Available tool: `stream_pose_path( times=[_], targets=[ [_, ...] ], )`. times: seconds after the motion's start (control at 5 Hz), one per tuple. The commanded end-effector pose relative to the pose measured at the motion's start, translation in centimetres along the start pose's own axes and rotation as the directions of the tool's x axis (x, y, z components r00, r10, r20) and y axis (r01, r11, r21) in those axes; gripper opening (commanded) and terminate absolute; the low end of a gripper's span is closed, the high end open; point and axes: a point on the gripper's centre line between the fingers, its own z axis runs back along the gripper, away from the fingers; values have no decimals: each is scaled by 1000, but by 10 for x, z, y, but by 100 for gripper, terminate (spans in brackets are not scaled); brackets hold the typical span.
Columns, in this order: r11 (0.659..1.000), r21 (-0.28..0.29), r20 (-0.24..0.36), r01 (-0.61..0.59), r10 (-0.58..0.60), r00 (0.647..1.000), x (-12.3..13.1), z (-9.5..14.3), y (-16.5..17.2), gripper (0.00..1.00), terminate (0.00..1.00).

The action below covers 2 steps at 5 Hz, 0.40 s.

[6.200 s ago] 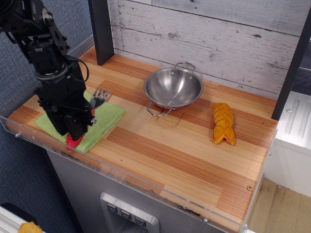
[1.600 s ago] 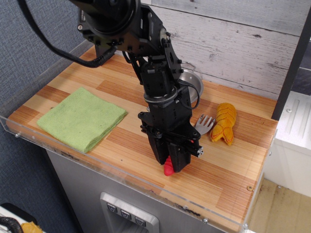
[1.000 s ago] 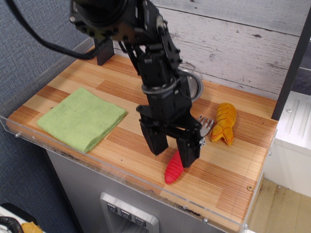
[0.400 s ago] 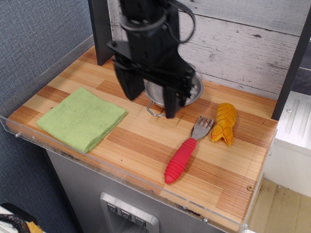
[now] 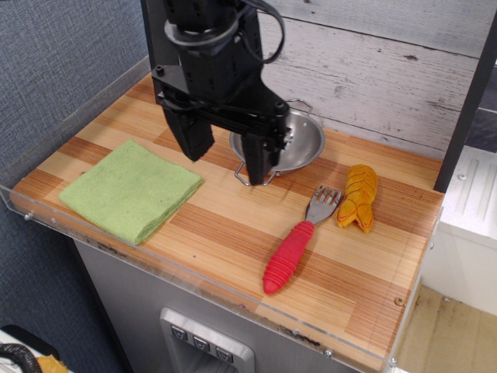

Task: PICK UP THE SPOON PUT ON THE ANOTHER SIDE OFTABLE

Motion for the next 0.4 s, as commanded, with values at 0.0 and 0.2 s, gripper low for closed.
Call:
stream_pose_path(
  times=[0.0, 0.2],
  targets=[
    [999, -21, 5, 36, -36, 999, -5, 4, 0, 100, 0],
    [999, -21, 5, 36, -36, 999, -5, 4, 0, 100, 100]
  ],
)
